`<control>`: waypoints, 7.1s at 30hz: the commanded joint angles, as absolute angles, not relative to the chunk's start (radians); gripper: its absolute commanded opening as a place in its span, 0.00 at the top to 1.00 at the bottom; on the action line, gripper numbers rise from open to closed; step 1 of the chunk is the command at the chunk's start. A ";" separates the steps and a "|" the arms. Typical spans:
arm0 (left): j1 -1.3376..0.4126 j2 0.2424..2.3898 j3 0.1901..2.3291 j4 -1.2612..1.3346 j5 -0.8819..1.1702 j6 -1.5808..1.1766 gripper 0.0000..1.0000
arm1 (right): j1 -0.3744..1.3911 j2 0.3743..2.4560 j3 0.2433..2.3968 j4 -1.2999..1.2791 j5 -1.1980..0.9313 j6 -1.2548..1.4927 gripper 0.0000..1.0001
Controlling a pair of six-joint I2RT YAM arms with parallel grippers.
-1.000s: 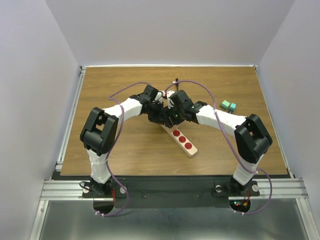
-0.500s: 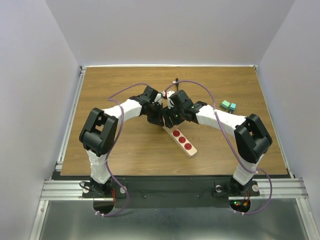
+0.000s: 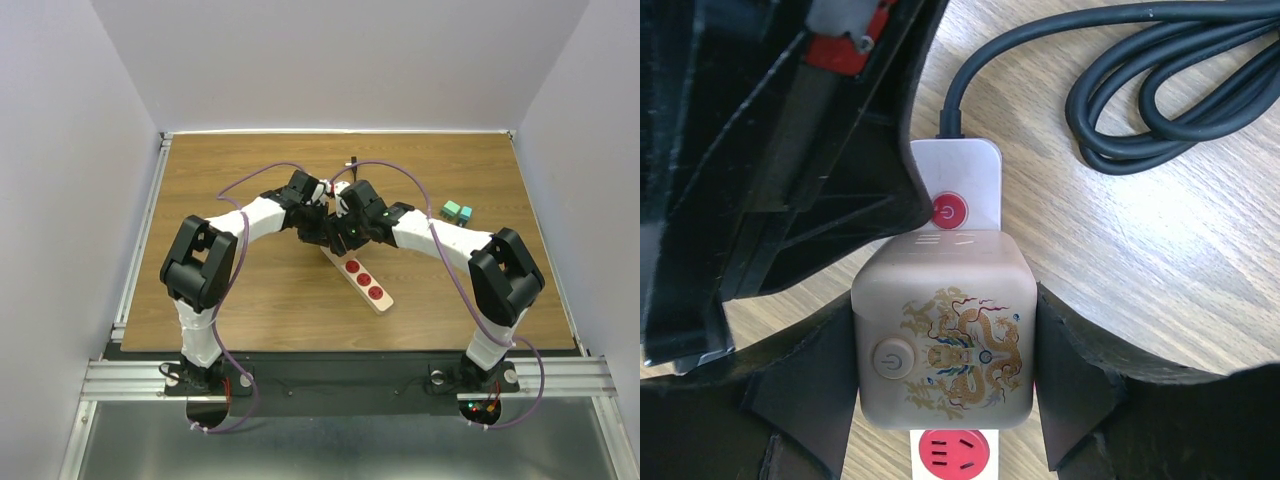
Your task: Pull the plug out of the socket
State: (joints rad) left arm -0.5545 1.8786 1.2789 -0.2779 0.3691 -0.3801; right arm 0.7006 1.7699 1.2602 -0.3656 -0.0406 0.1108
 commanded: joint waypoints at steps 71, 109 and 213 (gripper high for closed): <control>-0.887 2.229 0.948 0.041 0.324 -0.520 1.00 | 0.635 1.597 1.660 -0.318 0.236 0.083 1.00; -0.730 1.439 1.060 -0.101 0.242 -0.632 1.00 | 0.626 1.681 1.341 -0.362 0.058 0.436 0.99; -0.690 1.453 1.338 -0.275 0.179 -0.489 1.00 | 0.075 1.674 1.400 -0.715 0.354 0.532 0.99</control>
